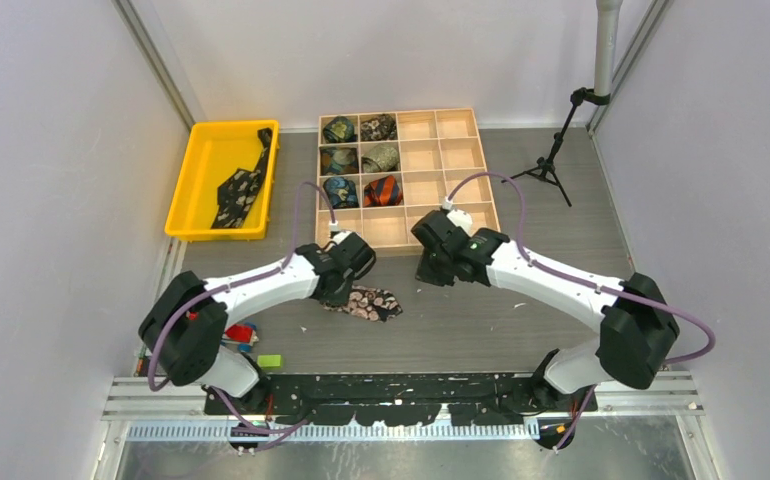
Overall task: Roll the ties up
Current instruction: Roll the tie at the center of the board.
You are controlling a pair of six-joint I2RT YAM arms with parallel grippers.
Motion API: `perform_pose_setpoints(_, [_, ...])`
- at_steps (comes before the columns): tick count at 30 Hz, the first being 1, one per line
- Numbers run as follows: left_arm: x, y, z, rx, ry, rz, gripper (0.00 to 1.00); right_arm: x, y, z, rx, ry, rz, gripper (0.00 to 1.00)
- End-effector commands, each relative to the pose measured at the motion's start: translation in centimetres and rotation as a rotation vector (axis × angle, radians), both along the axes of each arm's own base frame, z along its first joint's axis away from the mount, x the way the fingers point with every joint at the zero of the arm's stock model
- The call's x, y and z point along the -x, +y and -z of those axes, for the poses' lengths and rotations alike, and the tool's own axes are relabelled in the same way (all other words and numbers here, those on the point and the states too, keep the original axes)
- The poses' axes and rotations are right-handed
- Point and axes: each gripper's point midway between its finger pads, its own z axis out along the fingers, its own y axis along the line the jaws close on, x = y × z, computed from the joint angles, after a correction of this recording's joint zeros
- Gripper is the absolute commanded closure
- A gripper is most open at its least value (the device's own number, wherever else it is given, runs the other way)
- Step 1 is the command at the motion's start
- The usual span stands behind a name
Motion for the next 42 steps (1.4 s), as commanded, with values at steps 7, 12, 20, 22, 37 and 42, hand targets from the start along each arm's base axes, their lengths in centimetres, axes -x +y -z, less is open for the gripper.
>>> perform_pose_setpoints(7, [-2.0,1.6,-0.4,-0.333,-0.126,-0.128,0.62,0.7,-1.9,-1.1,-0.013,-0.034,0.033,0.9])
perform_pose_setpoints(12, [-2.1,0.4,0.0,-0.377,-0.119,-0.117,0.51,0.8,-2.2,-1.8,-0.026,-0.045,0.043,0.9])
perform_pose_setpoints(20, [-2.2,-1.7,-1.9,-0.313,-0.141,-0.101,0.29,1.0,-2.3,-2.8,-0.059,-0.065,0.06,0.9])
perform_pose_setpoints(22, [-2.2,-2.0,-2.3,-0.29,-0.139,-0.097,0.28,1.0,-2.3,-2.9,-0.059,-0.067,0.057,0.9])
perform_pose_setpoints(37, [-1.0,1.9,-9.0,-0.104,-0.184,-0.079,0.29,1.2,7.0,-5.6,-0.194,-0.115,-0.117,0.83])
perform_pose_setpoints(42, [-0.6,6.0,-11.7,-0.006,-0.211,-0.169,0.32,-0.3,12.6,-7.7,-0.257,-0.133,-0.177,0.82])
